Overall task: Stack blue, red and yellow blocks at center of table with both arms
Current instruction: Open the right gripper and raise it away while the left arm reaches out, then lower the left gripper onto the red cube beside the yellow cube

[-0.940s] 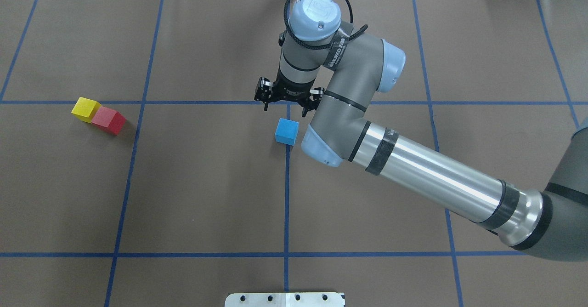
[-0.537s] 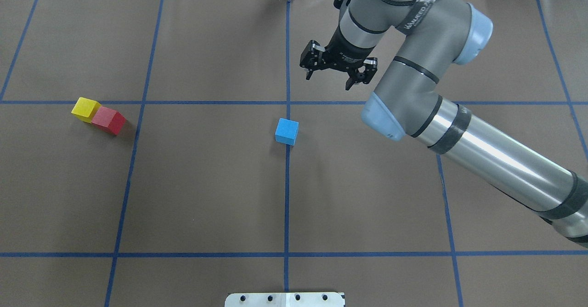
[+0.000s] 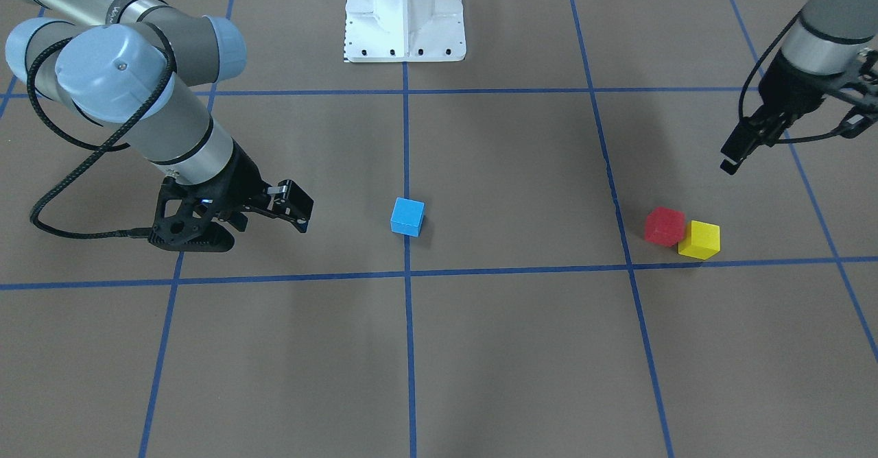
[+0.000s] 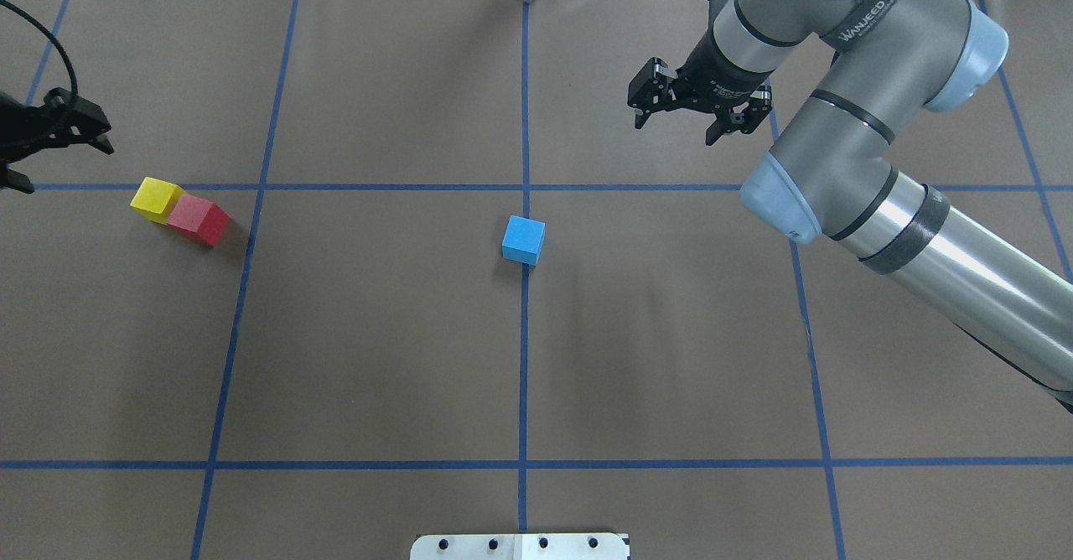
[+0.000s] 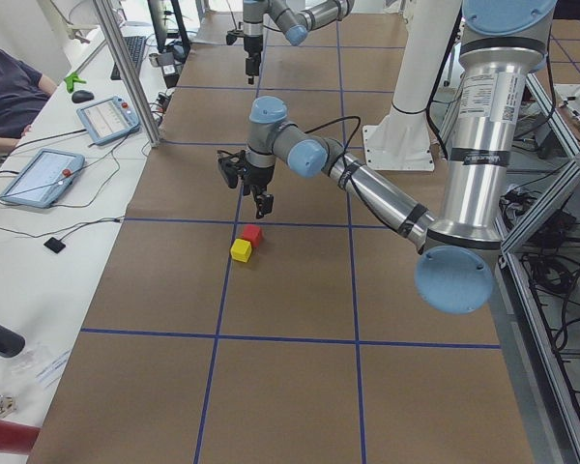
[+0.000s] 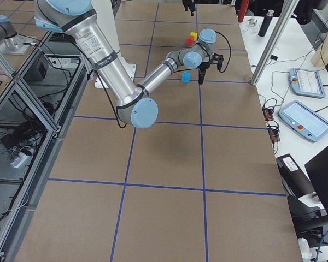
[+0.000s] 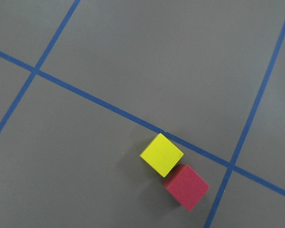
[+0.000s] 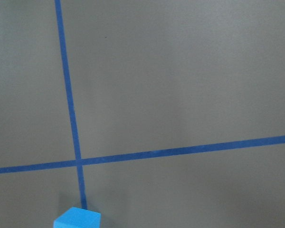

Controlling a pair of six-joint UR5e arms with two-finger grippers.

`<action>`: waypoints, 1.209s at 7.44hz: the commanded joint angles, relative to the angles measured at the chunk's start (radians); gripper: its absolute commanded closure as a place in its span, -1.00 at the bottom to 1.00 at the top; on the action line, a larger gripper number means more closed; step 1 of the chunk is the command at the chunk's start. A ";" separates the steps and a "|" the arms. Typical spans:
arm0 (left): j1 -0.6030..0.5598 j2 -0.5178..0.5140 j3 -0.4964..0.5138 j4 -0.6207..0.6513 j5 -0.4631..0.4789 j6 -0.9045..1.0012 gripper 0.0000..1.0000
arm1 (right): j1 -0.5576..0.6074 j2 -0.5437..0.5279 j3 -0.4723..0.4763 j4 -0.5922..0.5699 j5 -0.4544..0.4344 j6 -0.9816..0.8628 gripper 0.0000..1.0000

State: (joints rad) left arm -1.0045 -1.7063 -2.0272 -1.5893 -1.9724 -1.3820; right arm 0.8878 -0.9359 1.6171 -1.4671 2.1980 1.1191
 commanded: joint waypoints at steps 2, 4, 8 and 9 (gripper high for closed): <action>0.171 -0.120 0.125 -0.003 0.205 -0.286 -0.95 | 0.019 -0.024 -0.003 0.002 -0.004 -0.058 -0.98; 0.193 -0.133 0.172 -0.004 0.240 -0.331 -0.95 | 0.017 -0.026 -0.003 0.004 -0.020 -0.058 -0.98; 0.268 -0.134 0.243 -0.024 0.343 -0.393 -0.97 | 0.008 -0.029 -0.005 0.007 -0.038 -0.056 -0.98; 0.291 -0.133 0.261 -0.027 0.345 -0.400 -0.97 | 0.007 -0.030 -0.008 0.008 -0.040 -0.056 -0.98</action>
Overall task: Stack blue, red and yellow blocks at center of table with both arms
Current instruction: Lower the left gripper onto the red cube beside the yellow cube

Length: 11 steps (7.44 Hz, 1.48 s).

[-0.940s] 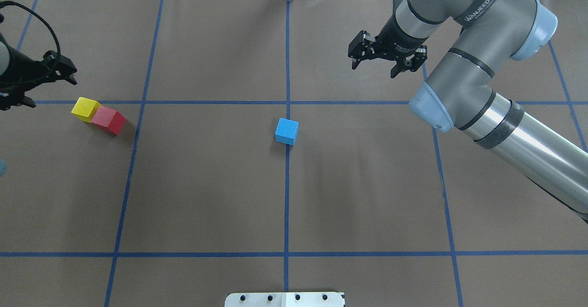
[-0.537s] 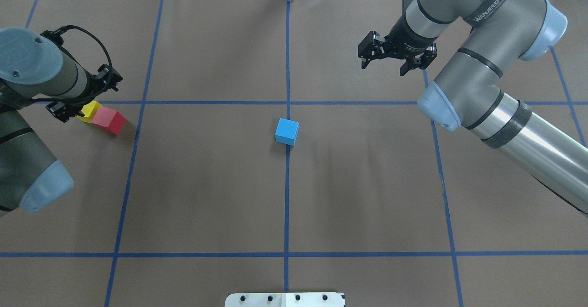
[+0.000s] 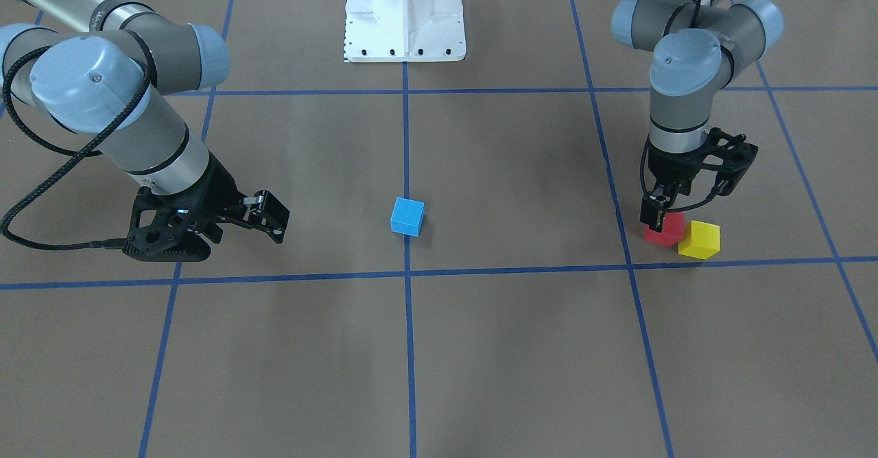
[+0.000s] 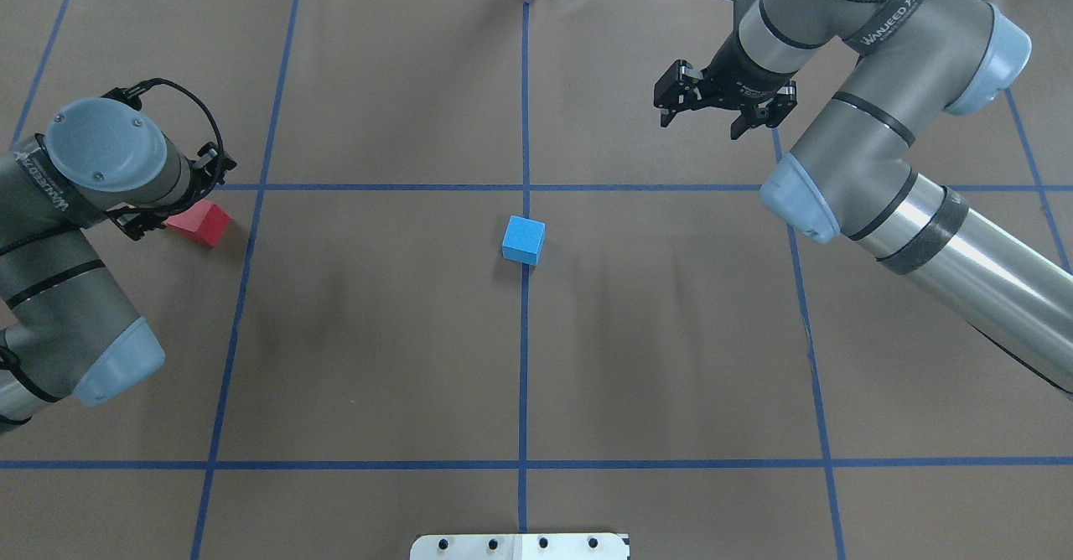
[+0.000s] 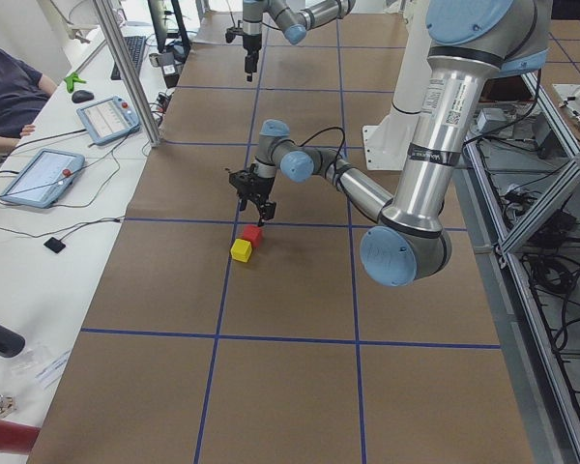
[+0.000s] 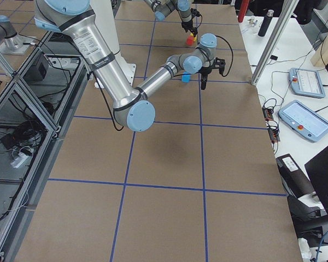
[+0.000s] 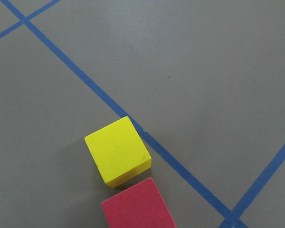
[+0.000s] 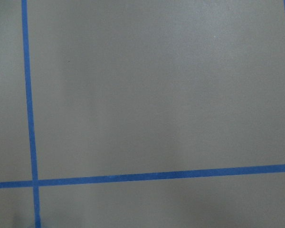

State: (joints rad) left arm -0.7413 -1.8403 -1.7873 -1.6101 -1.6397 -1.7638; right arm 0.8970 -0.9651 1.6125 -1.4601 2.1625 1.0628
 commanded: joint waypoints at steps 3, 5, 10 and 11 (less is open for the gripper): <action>0.043 0.001 0.058 -0.034 0.014 -0.017 -0.98 | -0.009 -0.004 -0.005 0.001 -0.006 0.000 -0.98; 0.043 0.004 0.092 -0.079 0.012 -0.005 -0.98 | -0.009 -0.003 -0.003 0.001 -0.006 0.000 -0.98; 0.043 0.012 0.101 -0.083 0.014 -0.005 -0.97 | -0.013 -0.007 -0.003 0.001 -0.018 0.000 -0.98; 0.042 0.012 0.103 -0.083 0.020 -0.005 -0.95 | -0.015 -0.007 -0.003 0.001 -0.018 0.000 -0.98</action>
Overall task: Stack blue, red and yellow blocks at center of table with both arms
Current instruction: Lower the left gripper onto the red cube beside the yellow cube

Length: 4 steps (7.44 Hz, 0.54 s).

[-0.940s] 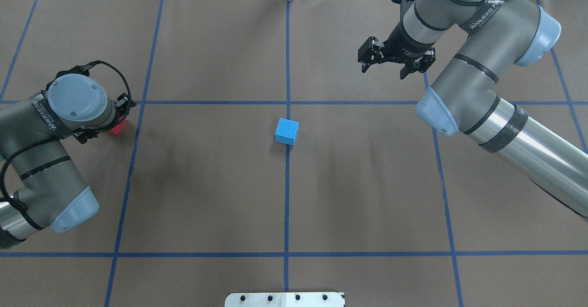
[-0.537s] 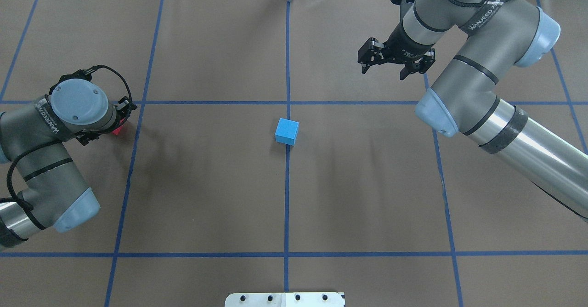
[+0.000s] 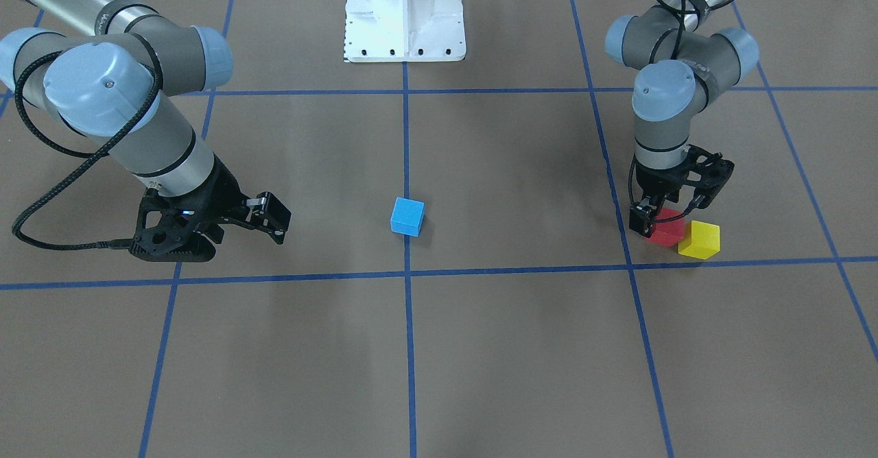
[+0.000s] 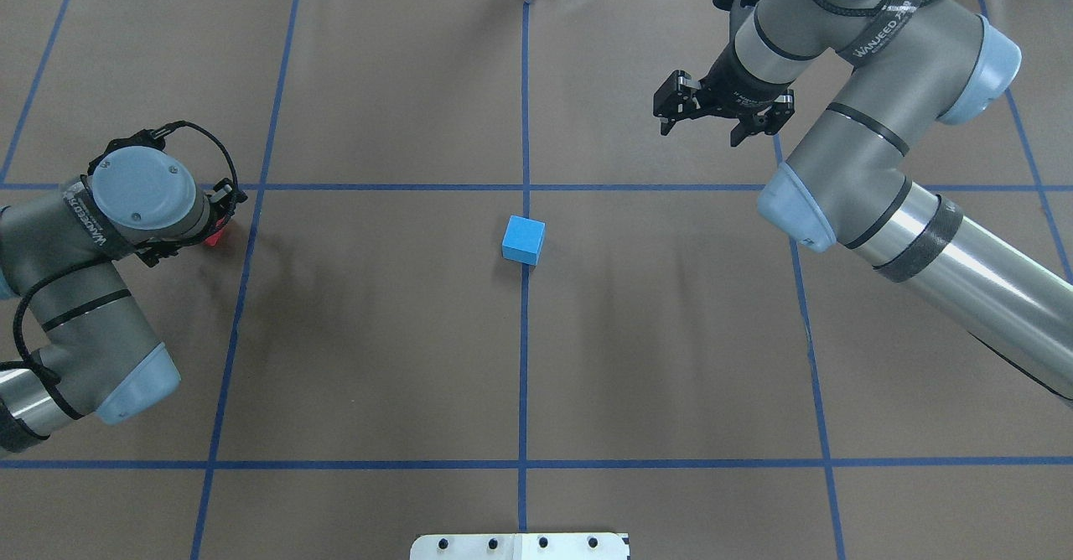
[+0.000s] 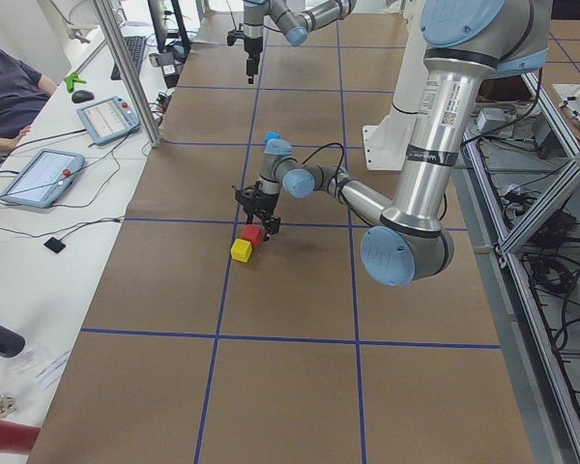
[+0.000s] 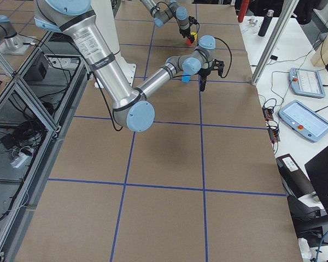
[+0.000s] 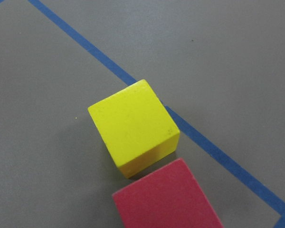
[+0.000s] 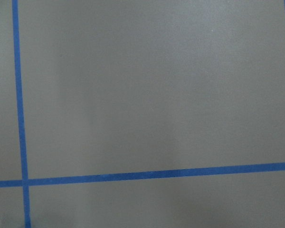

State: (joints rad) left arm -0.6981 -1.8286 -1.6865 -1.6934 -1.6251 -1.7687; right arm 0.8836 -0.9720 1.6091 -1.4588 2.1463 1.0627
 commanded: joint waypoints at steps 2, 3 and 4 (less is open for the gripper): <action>-0.001 0.002 0.010 -0.006 0.031 -0.001 -0.45 | -0.002 -0.005 0.000 0.001 -0.002 0.000 -0.98; -0.003 0.002 0.010 -0.006 0.037 -0.003 0.08 | -0.003 -0.007 0.000 0.001 -0.002 0.000 -0.98; -0.003 0.003 0.007 -0.006 0.057 -0.006 0.82 | -0.005 -0.007 0.000 0.001 -0.003 0.000 -0.98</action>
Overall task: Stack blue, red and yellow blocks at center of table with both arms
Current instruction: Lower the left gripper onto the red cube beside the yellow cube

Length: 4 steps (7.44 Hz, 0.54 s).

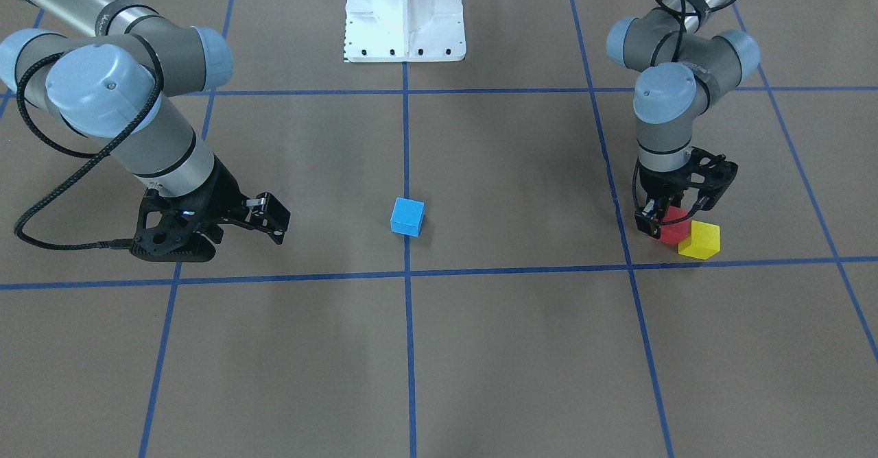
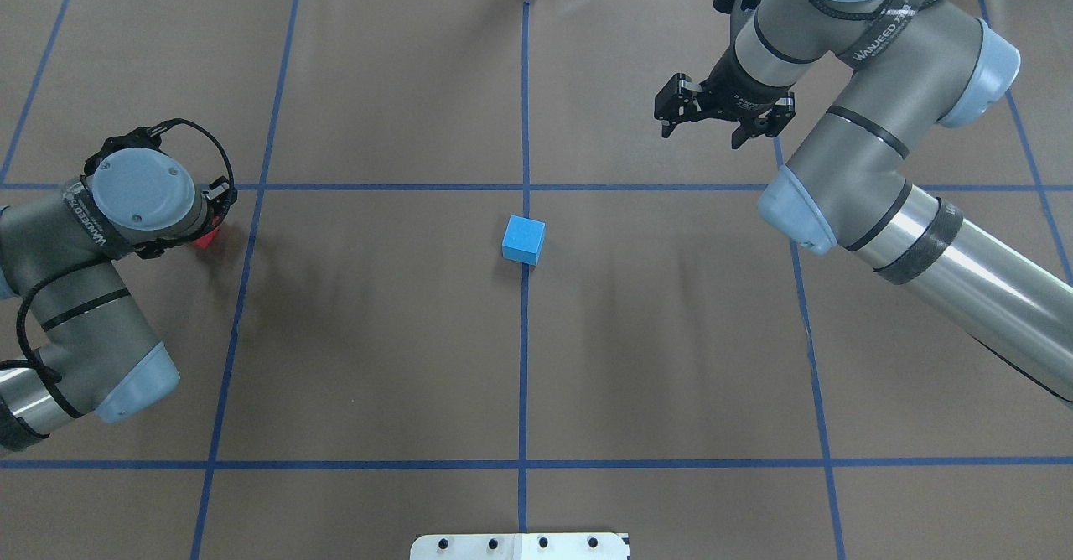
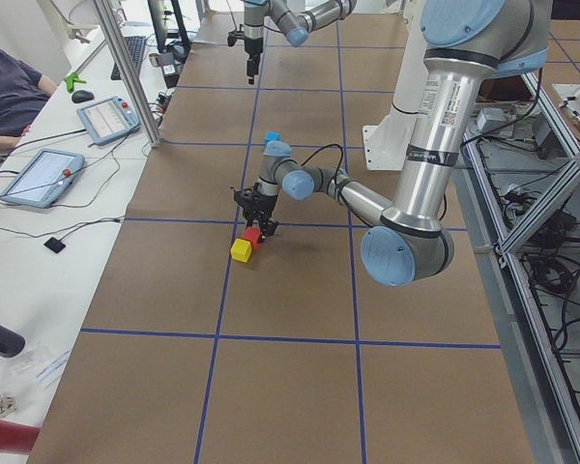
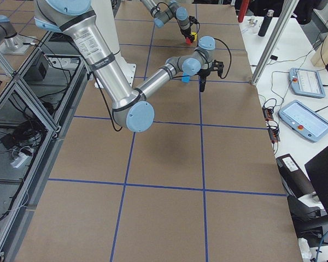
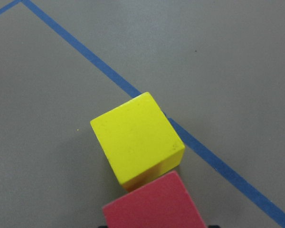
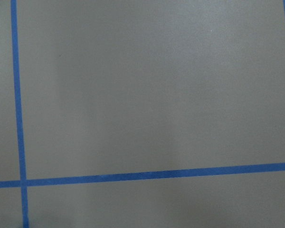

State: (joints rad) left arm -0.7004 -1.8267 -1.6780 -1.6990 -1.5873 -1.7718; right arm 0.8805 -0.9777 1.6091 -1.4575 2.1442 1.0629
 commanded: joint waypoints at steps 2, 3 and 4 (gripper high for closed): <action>-0.010 0.001 -0.053 0.007 0.015 0.030 1.00 | -0.002 -0.001 0.003 0.000 0.000 0.000 -0.98; -0.022 0.010 -0.139 0.066 0.007 0.113 1.00 | -0.002 -0.001 0.003 0.000 0.000 0.000 -0.98; -0.024 0.020 -0.249 0.197 0.006 0.202 1.00 | 0.000 -0.001 0.006 0.000 0.002 -0.001 -0.98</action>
State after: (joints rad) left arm -0.7177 -1.8174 -1.8067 -1.6243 -1.5769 -1.6711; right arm 0.8792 -0.9786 1.6126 -1.4573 2.1448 1.0628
